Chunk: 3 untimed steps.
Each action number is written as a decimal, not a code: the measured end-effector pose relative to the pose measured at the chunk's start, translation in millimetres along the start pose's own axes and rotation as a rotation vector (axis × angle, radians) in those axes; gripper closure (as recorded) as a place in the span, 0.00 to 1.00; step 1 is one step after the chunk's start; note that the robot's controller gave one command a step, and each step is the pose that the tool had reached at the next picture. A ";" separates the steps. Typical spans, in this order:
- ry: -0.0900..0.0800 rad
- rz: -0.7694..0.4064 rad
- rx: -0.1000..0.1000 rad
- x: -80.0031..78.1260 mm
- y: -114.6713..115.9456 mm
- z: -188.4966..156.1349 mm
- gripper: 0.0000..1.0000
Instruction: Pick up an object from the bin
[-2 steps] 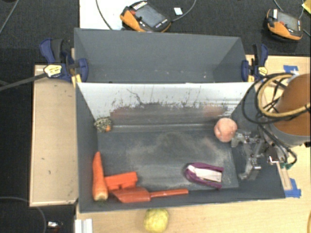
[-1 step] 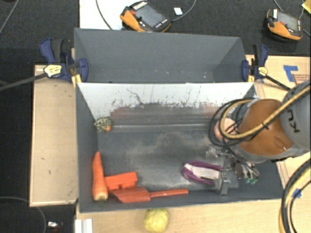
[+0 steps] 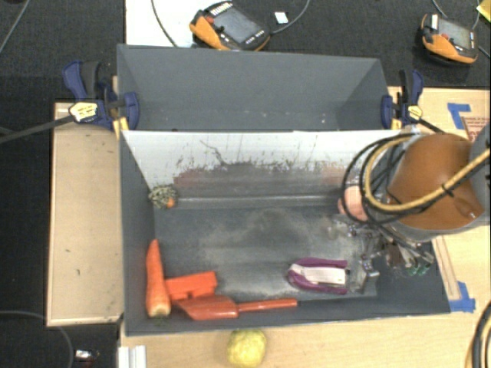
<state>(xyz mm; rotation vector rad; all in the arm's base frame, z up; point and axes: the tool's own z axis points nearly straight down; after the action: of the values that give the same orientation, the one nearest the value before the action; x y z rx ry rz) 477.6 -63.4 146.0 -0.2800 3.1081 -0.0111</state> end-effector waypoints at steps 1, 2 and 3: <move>0.013 0.207 -0.006 -2.3 27.7 45.8 0.00; 0.004 0.319 -0.001 -7.6 38.3 76.1 0.00; 0.008 0.467 -0.003 0.0 6.8 76.2 1.00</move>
Offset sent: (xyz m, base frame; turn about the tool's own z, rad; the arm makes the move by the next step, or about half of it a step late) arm 0.0023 0.0384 -0.0760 0.3207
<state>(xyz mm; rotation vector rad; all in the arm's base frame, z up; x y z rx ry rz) 478.0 -57.1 69.7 0.4477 3.0955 -0.0004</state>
